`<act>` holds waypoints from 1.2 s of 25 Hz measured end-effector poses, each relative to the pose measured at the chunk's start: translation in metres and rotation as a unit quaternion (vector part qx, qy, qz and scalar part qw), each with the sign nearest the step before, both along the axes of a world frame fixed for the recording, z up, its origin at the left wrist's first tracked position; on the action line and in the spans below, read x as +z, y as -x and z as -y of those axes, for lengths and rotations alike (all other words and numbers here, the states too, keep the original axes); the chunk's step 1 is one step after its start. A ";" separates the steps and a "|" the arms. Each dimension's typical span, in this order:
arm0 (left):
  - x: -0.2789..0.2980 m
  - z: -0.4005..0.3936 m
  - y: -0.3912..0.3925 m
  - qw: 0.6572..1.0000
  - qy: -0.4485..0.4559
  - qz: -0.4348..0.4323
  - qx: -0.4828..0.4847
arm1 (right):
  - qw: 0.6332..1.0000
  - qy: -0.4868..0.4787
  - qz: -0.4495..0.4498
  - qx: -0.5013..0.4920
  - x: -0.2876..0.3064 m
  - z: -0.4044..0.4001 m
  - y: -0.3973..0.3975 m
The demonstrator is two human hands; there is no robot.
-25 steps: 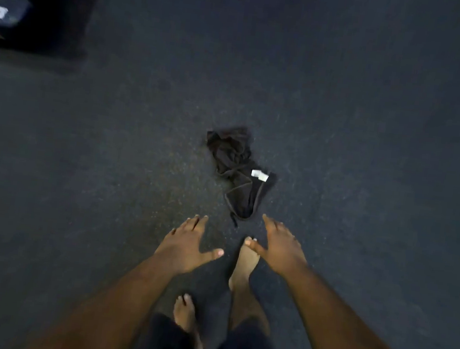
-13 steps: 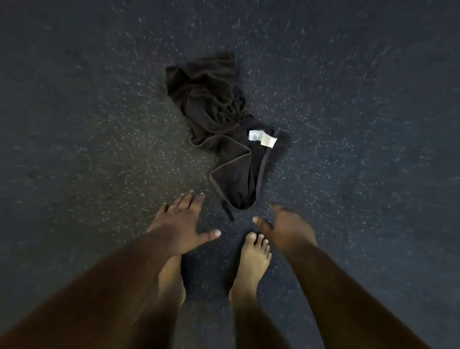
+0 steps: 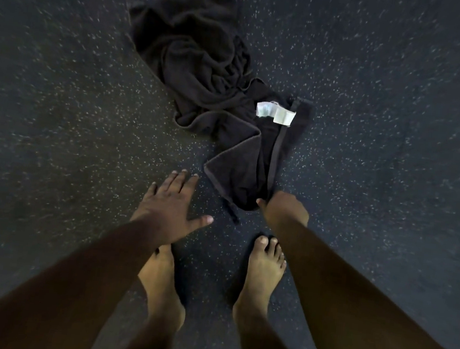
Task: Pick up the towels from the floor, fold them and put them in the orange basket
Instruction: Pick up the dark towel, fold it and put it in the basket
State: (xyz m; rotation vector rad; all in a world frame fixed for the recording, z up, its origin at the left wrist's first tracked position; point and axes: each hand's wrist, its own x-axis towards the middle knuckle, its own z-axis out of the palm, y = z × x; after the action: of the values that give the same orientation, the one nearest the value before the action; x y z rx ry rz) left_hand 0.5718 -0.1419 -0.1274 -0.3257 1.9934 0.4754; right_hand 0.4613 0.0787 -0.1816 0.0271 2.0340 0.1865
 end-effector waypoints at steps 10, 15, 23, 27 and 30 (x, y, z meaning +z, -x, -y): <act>0.020 -0.001 0.013 1.000 0.011 -0.012 -0.026 | 1.000 0.014 -0.014 -0.006 0.019 0.003 -0.006; -0.011 0.002 0.014 0.999 0.010 -0.012 -0.031 | 0.999 -0.006 -0.026 0.018 -0.012 0.012 0.007; 0.029 0.007 0.007 1.000 0.027 -0.012 -0.009 | 0.997 0.064 -0.041 0.030 0.035 0.008 -0.001; 0.102 0.000 0.018 0.999 0.024 -0.029 0.002 | 0.991 0.115 -0.060 0.041 0.115 0.005 0.011; 0.184 -0.005 0.035 0.998 0.024 -0.055 -0.001 | 0.979 0.163 -0.114 0.037 0.199 0.004 0.025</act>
State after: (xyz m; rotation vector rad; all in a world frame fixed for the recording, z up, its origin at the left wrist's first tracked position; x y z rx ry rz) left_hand 0.5370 -0.1367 0.0565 -0.3328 2.1146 0.4535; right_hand 0.4359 0.0742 0.0173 -0.2439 2.2723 -0.1116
